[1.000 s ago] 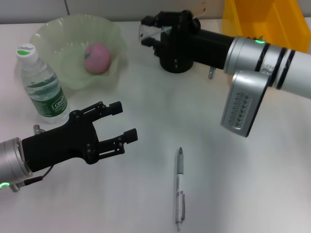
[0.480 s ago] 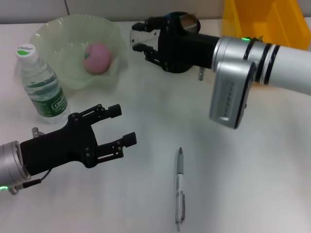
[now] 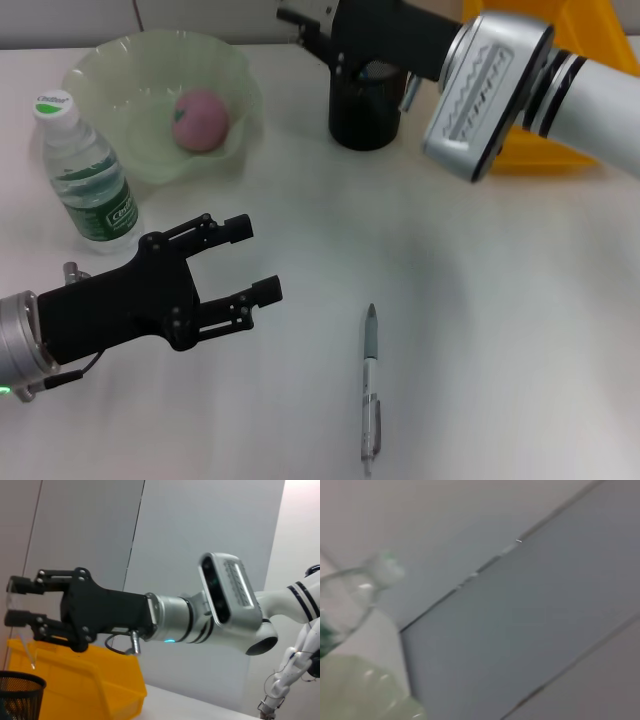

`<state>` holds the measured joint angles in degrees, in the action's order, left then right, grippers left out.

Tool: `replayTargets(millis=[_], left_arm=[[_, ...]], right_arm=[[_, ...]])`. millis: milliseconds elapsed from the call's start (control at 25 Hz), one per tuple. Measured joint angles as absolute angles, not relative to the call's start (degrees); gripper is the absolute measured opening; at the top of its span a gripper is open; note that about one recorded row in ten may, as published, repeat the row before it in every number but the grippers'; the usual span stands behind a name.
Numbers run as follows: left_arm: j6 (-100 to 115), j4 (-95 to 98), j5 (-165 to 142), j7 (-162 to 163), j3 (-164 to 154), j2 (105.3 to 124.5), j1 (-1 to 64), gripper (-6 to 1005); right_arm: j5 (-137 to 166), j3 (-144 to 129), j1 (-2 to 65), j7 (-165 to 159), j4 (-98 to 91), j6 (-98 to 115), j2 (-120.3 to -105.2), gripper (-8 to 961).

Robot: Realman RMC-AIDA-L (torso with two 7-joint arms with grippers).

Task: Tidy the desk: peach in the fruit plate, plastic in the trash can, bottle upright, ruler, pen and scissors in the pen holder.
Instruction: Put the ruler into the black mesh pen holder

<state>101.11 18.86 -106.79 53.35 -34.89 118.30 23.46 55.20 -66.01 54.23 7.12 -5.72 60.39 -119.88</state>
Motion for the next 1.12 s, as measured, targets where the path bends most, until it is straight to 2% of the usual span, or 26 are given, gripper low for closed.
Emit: replayTargets(millis=[1120], left_arm=[[103.3, 18.7, -107.1, 53.3, -35.1, 118.47, 25.1, 801]], right_arm=[[43.0, -65.5, 55.5, -21.3, -3.9, 54.6, -119.88, 384]])
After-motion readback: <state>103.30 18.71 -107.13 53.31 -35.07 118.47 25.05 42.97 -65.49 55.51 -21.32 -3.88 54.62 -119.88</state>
